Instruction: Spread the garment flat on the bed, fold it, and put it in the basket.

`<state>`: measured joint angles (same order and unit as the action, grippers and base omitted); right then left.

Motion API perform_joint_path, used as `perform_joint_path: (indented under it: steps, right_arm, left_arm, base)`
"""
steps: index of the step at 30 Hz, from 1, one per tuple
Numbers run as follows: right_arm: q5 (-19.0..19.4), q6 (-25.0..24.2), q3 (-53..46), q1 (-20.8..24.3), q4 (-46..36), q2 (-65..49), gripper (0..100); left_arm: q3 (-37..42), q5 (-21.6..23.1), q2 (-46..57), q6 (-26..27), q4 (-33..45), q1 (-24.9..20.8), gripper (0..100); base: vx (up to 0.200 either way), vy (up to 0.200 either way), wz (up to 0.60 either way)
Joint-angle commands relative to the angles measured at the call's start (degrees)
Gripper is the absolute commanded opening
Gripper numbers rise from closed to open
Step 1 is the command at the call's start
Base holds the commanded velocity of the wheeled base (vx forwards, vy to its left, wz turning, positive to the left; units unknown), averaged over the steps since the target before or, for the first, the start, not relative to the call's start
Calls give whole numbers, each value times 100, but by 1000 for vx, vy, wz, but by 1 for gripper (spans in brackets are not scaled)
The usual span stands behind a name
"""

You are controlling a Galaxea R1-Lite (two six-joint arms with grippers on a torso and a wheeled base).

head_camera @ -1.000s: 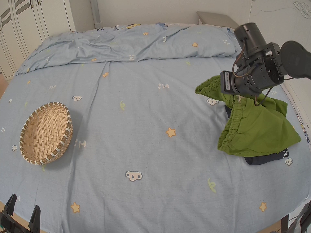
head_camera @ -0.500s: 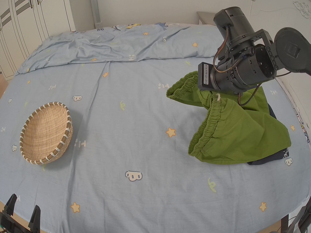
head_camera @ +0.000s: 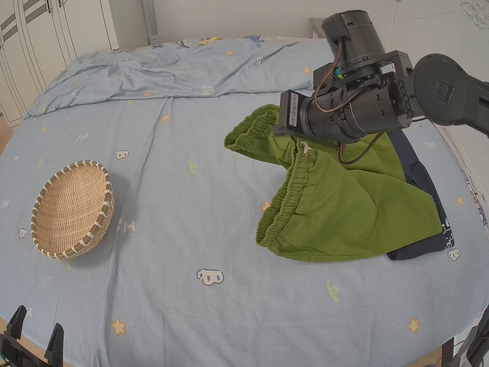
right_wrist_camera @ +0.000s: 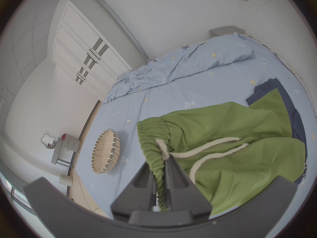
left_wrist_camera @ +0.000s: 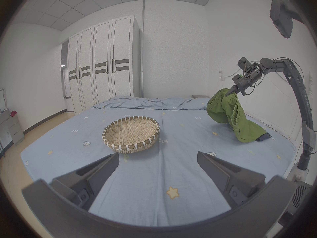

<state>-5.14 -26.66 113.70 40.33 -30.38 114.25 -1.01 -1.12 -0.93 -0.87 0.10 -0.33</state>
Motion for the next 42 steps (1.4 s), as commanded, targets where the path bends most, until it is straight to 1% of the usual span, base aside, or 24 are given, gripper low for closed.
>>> perform_joint_path:
  steps: [1,3,5,7,8,9,13,17,20,30,31,42]
  right_arm:
    - [-13,21,89,221,-56,256,0]
    - [-30,100,89,300,-153,308,0]
    - [-4,108,89,388,-82,344,0]
    - [-4,108,89,388,-82,344,0]
    - [154,38,89,555,23,511,0]
    - [172,38,89,564,23,528,0]
    - [224,-436,89,713,-3,880,0]
    - [330,-814,89,731,14,959,0]
    - [567,-981,89,722,58,976,0]
    - [611,-1034,89,652,94,1055,0]
    - [602,-1017,89,652,102,1073,100]
    - [567,-990,89,634,102,1222,100]
  left_arm:
    - [92,-2,93,-1,-1,-2,100]
    - [92,-2,93,-1,-1,-2,100]
    - [92,-2,93,-1,-1,-2,100]
    - [92,-2,93,-1,-1,-2,100]
    - [92,-2,93,-1,-1,-2,100]
    - [92,-2,93,-1,-1,-2,100]
    - [92,-2,93,-1,-1,-2,100]
    - [92,-2,93,-1,-1,-2,100]
    - [92,-2,93,-1,-1,-2,100]
    - [92,-2,93,-1,-1,-2,100]
    - [92,-2,93,-1,-1,-2,100]
    - [92,-2,93,7,-1,-2,100]
  base:
    - [0,0,0]
    - [0,0,0]
    - [0,0,0]
    - [0,0,0]
    - [0,0,0]
    - [0,0,0]
    - [0,0,0]
    - [0,0,0]
    - [0,0,0]
    - [0,0,0]
    - [0,0,0]
    - [0,0,0]
